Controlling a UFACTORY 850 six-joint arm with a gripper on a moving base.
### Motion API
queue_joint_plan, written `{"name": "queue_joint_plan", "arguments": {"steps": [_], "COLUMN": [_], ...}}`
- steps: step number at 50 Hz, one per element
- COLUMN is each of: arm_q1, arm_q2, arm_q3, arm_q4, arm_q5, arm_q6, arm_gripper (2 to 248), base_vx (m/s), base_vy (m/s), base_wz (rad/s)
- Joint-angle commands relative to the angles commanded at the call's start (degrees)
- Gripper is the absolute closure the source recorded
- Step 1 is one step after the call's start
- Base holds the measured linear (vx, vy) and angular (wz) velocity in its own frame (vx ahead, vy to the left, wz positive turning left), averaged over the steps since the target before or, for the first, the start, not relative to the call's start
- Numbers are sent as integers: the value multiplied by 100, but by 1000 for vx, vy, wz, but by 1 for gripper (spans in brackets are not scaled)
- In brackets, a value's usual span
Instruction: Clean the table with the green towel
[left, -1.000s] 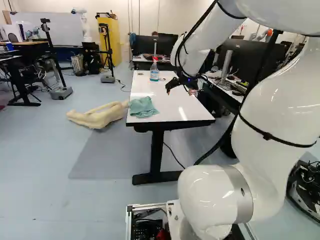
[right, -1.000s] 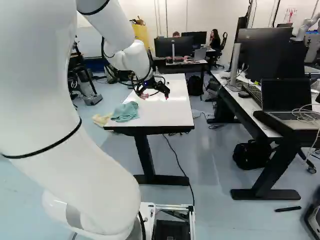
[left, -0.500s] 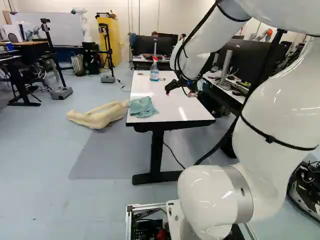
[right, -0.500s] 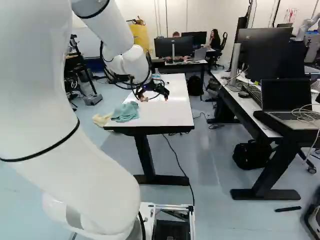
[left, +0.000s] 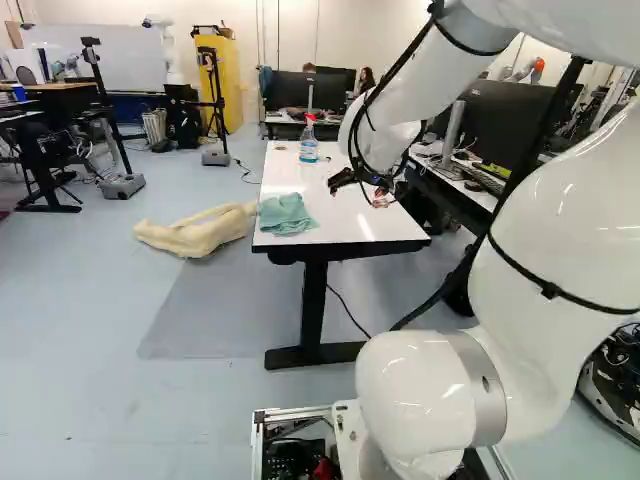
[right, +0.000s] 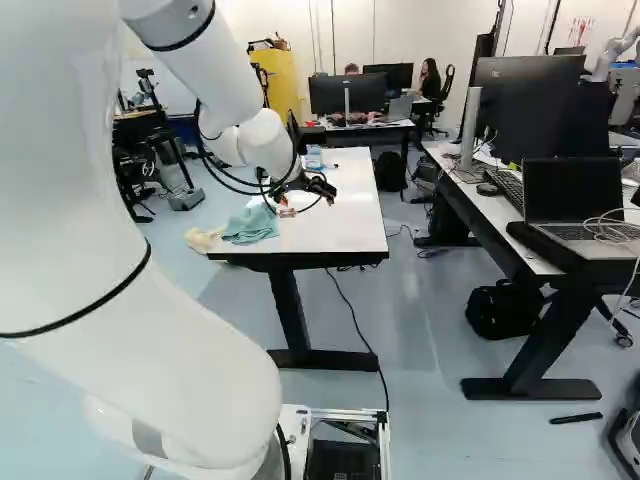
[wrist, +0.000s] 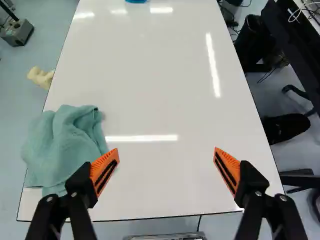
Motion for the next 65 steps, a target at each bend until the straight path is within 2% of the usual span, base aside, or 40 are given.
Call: {"name": "queue_joint_plan", "arguments": {"steps": [19, 41, 65], "arm_q1": [71, 171, 260], "arm_q2": [253, 609, 924], "arm_q3": [699, 1679, 2548], "arm_q4": [0, 0, 0], "arm_q5": [1003, 2410, 3657], "arm_q6": [0, 0, 0], "arm_gripper": [3, 3, 3], "base_vx": [0, 0, 0], "base_vy": [0, 0, 0], "base_wz": [0, 0, 0]}}
